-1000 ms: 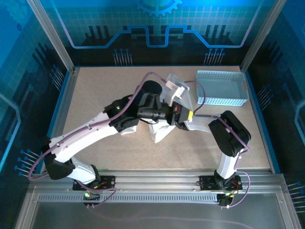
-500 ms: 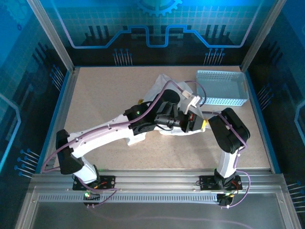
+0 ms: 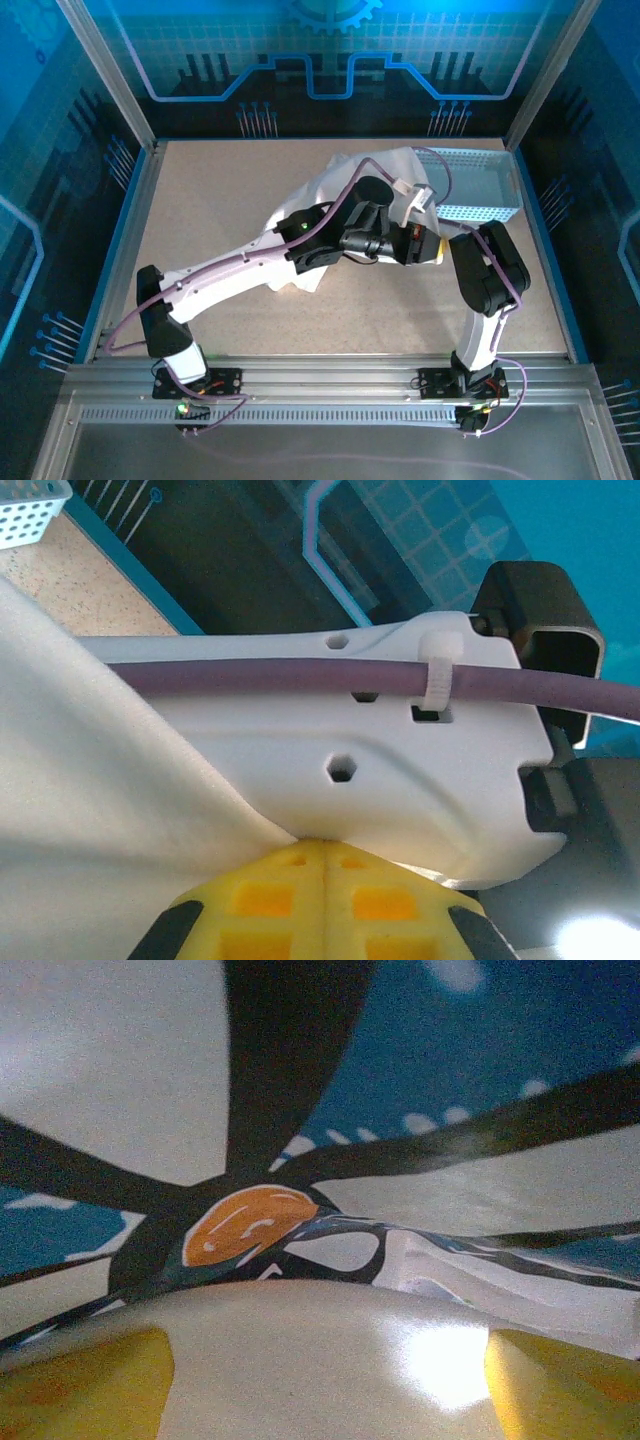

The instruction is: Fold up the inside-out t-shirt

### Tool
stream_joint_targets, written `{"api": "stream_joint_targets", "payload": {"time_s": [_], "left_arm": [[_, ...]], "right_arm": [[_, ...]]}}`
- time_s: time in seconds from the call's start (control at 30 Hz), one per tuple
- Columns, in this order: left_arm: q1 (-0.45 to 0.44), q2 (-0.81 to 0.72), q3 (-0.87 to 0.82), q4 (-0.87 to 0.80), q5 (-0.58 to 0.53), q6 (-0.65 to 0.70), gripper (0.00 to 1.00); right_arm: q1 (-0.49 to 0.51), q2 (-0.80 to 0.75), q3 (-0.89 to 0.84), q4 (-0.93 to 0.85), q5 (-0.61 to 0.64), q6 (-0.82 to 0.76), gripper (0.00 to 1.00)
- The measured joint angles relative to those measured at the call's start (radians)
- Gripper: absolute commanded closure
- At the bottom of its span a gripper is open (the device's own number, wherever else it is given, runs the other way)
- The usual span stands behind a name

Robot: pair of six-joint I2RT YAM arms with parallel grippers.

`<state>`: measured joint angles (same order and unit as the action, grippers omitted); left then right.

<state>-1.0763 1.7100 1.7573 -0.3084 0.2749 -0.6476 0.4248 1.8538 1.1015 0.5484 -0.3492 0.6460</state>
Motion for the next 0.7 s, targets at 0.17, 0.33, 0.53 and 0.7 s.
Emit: {"api": "stream_joint_targets", "payload": {"time_s": [0.17, 0.33, 0.53, 0.7], "left_arm": [[0.0, -0.032, -0.062, 0.055, -0.016, 0.018, 1.0], [0.02, -0.102, -0.215, 0.08, -0.026, 0.031, 1.0], [0.153, -0.212, -0.281, 0.034, -0.067, 0.071, 1.0], [0.032, -0.15, -0.116, 0.01, -0.063, 0.127, 1.0]], "right_arm": [[0.006, 0.0, -0.003, -0.037, -0.043, -0.048, 0.13], [0.034, -0.055, -0.062, -0.18, -0.057, -0.165, 0.09], [0.037, -0.202, -0.121, -0.347, -0.069, -0.266, 0.07], [0.037, -0.247, -0.147, -0.246, -0.122, -0.196, 0.07]]}}
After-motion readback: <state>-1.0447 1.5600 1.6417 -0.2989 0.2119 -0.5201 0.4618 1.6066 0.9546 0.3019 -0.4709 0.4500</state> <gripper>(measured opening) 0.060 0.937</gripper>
